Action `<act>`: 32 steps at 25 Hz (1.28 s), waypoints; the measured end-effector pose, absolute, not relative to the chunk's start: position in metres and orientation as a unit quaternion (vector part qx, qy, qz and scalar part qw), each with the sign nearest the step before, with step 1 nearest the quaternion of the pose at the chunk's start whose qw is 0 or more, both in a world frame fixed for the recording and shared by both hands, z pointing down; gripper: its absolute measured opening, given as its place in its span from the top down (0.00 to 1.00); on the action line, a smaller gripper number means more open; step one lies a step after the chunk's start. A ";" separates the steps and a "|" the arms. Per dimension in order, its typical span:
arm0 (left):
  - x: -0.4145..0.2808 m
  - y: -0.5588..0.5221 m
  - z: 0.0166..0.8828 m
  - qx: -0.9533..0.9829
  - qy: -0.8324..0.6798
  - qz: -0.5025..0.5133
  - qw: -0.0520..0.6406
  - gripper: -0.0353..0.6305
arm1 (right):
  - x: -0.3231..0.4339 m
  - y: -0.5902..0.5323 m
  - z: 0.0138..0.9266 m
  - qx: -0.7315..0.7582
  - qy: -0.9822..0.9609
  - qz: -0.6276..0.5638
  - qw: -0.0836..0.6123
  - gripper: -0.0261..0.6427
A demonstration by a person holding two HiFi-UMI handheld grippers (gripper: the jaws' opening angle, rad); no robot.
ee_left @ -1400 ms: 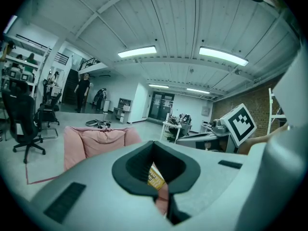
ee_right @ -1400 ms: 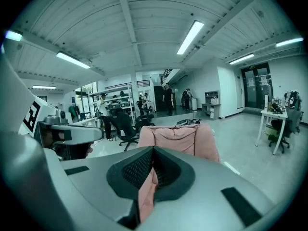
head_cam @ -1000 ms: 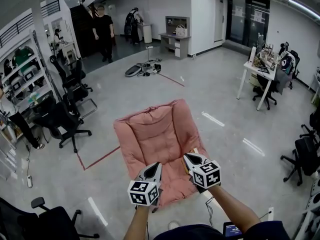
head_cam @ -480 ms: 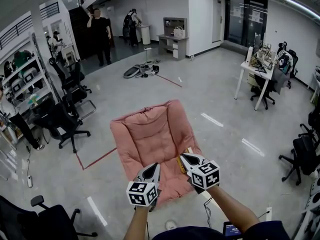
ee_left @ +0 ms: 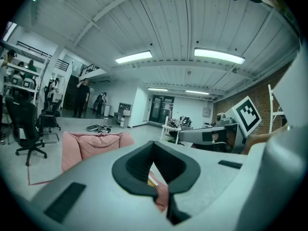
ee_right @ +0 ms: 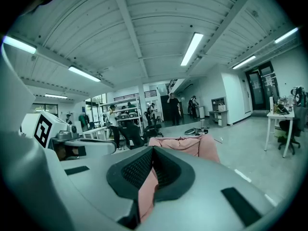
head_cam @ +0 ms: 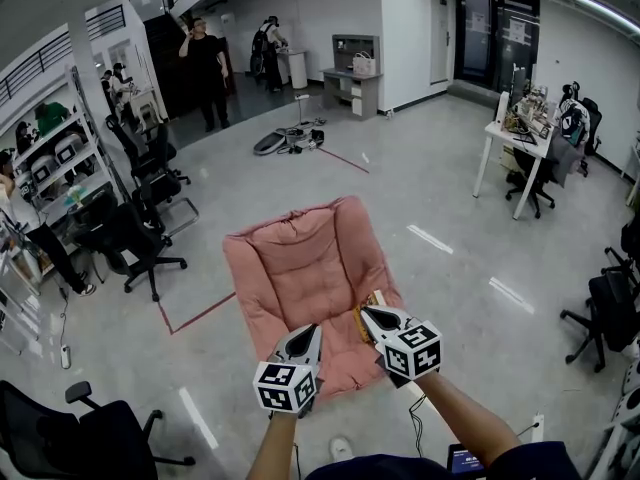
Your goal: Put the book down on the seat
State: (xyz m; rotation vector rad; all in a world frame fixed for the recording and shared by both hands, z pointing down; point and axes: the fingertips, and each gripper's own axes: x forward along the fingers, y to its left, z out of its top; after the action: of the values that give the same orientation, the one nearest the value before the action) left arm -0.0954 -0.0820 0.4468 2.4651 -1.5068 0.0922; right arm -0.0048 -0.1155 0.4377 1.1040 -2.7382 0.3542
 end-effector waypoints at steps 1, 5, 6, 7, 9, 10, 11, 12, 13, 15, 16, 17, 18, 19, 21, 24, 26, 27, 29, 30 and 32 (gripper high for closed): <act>-0.094 -0.079 0.447 0.846 -0.518 0.032 0.125 0.94 | -0.004 -0.113 0.438 0.368 -0.918 0.119 0.083 0.93; -0.089 -0.070 0.446 0.845 -0.520 0.035 0.121 0.94 | -0.001 -0.101 0.439 0.363 -0.920 0.121 0.081 0.93; -0.088 -0.068 0.446 0.845 -0.520 0.035 0.121 0.94 | 0.000 -0.099 0.439 0.363 -0.921 0.121 0.081 0.93; -0.087 -0.066 0.445 0.845 -0.520 0.034 0.121 0.94 | 0.001 -0.096 0.440 0.362 -0.921 0.121 0.080 0.93; -0.082 -0.063 0.444 0.845 -0.520 0.033 0.119 0.94 | 0.006 -0.091 0.439 0.362 -0.921 0.120 0.078 0.93; -0.078 -0.061 0.442 0.845 -0.520 0.033 0.118 0.94 | 0.009 -0.090 0.437 0.362 -0.921 0.119 0.076 0.93; -0.075 -0.059 0.441 0.846 -0.520 0.033 0.117 0.94 | 0.012 -0.088 0.435 0.362 -0.922 0.118 0.074 0.93; -0.071 -0.057 0.440 0.846 -0.519 0.033 0.116 0.94 | 0.015 -0.087 0.433 0.361 -0.922 0.117 0.073 0.93; -0.069 -0.055 0.439 0.846 -0.520 0.033 0.116 0.94 | 0.017 -0.085 0.431 0.360 -0.923 0.117 0.072 0.93; -0.066 -0.050 0.438 0.845 -0.522 0.033 0.116 0.94 | 0.019 -0.080 0.429 0.358 -0.924 0.116 0.072 0.93; -0.064 -0.047 0.437 0.844 -0.523 0.032 0.116 0.94 | 0.021 -0.077 0.429 0.357 -0.924 0.115 0.072 0.93; -0.063 -0.044 0.436 0.843 -0.524 0.031 0.115 0.94 | 0.022 -0.074 0.429 0.355 -0.925 0.115 0.072 0.93; -0.061 -0.041 0.435 0.843 -0.525 0.031 0.114 0.94 | 0.023 -0.071 0.429 0.354 -0.926 0.114 0.072 0.93; -0.059 -0.038 0.435 0.842 -0.527 0.031 0.113 0.94 | 0.024 -0.069 0.429 0.352 -0.926 0.114 0.072 0.93; -0.058 -0.033 0.434 0.840 -0.530 0.032 0.111 0.94 | 0.025 -0.064 0.429 0.348 -0.928 0.114 0.071 0.93; -0.059 -0.025 0.435 0.836 -0.536 0.033 0.111 0.94 | 0.024 -0.057 0.429 0.342 -0.930 0.113 0.072 0.93; -0.058 -0.018 0.436 0.835 -0.538 0.033 0.112 0.94 | 0.025 -0.052 0.429 0.339 -0.931 0.112 0.072 0.93; -0.057 -0.015 0.436 0.834 -0.539 0.033 0.112 0.94 | 0.027 -0.049 0.429 0.338 -0.932 0.112 0.072 0.93; -0.054 -0.009 0.435 0.833 -0.541 0.033 0.111 0.94 | 0.029 -0.045 0.428 0.335 -0.933 0.111 0.071 0.93; -0.053 -0.006 0.435 0.832 -0.542 0.033 0.111 0.94 | 0.029 -0.043 0.427 0.333 -0.934 0.110 0.070 0.93; -0.053 -0.001 0.434 0.832 -0.543 0.034 0.109 0.94 | 0.027 -0.038 0.426 0.328 -0.936 0.106 0.069 0.93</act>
State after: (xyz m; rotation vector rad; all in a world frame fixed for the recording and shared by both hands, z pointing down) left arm -0.0535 -0.0013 0.4342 2.4453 -1.5975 0.0995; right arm 0.0271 -0.0380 0.4258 0.9885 -2.8185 0.3198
